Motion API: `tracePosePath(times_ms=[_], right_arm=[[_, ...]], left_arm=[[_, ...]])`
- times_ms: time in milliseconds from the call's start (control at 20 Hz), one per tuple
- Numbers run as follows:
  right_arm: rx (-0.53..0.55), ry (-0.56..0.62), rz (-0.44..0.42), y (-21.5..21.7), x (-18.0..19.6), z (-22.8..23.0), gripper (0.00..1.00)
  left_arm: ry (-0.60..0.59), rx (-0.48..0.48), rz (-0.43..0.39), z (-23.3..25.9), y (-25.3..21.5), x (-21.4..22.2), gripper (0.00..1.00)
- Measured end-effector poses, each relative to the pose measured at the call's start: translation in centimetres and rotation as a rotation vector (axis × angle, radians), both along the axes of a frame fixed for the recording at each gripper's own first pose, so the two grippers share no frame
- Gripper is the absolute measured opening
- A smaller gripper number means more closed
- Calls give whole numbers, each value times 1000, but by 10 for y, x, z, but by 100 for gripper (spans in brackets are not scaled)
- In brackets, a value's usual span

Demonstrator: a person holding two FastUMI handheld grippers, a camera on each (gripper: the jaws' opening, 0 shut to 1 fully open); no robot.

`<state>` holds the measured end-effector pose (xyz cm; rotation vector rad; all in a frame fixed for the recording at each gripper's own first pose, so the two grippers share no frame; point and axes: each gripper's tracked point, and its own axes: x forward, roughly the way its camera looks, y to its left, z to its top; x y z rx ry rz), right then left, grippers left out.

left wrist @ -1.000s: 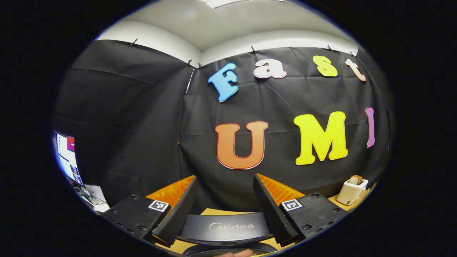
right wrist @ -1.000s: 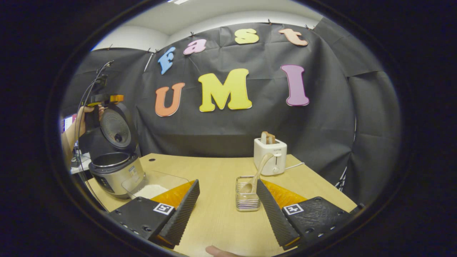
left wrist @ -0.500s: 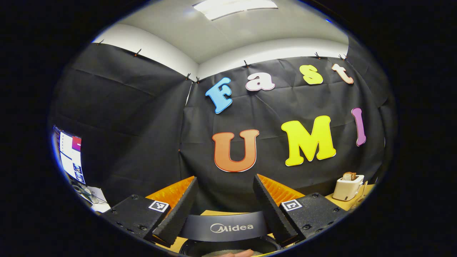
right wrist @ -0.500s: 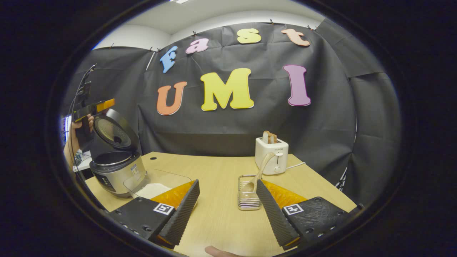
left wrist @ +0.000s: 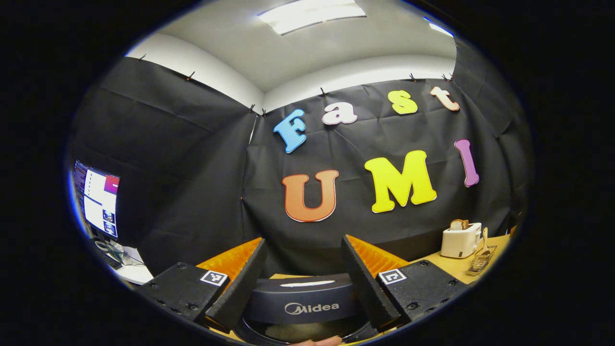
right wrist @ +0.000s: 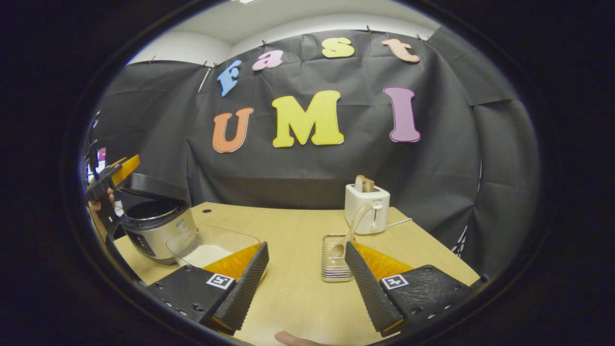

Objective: Close the left gripper, press the button to open the rice cooker; take a wooden spoon from the chopstick holder with the right hand, scoop a spoonful of rice and pour it into the rice cooker, then put the wooden spoon back into the chopstick holder.

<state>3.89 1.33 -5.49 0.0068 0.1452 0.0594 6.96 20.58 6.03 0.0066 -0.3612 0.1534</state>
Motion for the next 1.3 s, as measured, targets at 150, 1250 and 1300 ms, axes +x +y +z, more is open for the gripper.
tracePosePath(times_ms=[150,1250,1300], right_arm=[[-9,0,5,3,-1,-1,95],[-2,15,15,7,-1,-5,96],[-5,13,17,7,-1,-3,96]], left_arm=[[24,-9,-7,-22,-6,-6,98],[239,-49,-22,-88,-17,-9,97],[263,-57,-24,-90,-16,-8,97]])
